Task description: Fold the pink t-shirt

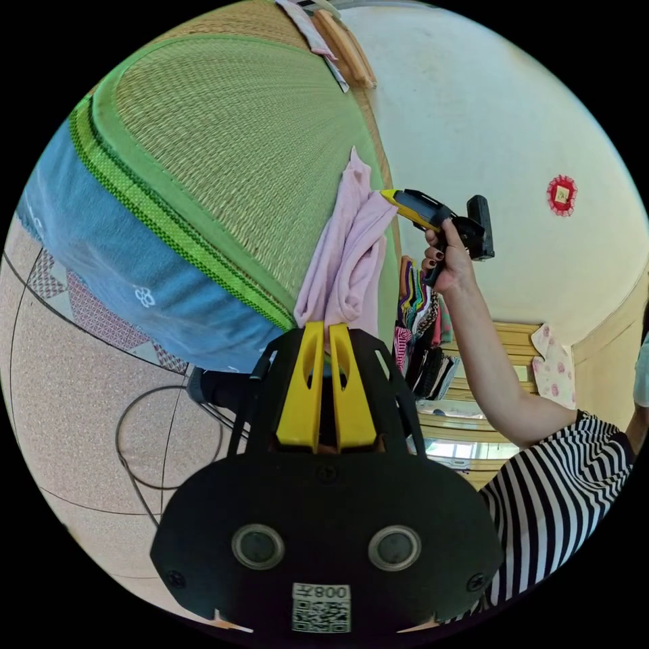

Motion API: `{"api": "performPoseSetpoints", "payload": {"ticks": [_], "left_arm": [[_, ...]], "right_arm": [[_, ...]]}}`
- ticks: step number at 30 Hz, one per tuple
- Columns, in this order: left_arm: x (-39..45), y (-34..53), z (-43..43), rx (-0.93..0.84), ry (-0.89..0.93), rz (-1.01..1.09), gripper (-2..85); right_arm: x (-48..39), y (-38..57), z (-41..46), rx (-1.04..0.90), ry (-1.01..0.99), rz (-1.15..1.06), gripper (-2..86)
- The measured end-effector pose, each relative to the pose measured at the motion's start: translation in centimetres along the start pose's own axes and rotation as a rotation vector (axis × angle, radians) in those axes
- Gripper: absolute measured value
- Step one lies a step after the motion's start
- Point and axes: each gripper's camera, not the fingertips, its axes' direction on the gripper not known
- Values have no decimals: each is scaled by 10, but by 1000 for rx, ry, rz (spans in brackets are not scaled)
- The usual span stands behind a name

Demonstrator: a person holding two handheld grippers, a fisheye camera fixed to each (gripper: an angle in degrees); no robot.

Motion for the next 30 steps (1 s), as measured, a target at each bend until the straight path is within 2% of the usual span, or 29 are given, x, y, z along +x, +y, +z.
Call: {"api": "performPoseSetpoints", "payload": {"ticks": [5, 15, 18, 25, 30], "left_arm": [[-7, -13, -35, 1, 16, -12, 9], [-11, -27, -86, -2, 31, -12, 9], [-12, -29, -100, -1, 36, -13, 9], [-10, -30, -131, 8, 37, -23, 10], [-7, -29, -148, 1, 18, -6, 11]], "right_arm": [[-45, -36, 39, -121, 194, -223, 44], [-62, -45, 76, -186, 306, -441, 74], [-62, -51, 76, -151, 271, -448, 81], [-55, -91, 96, -178, -26, -357, 104], [-49, -82, 93, -113, -56, -373, 68]]}}
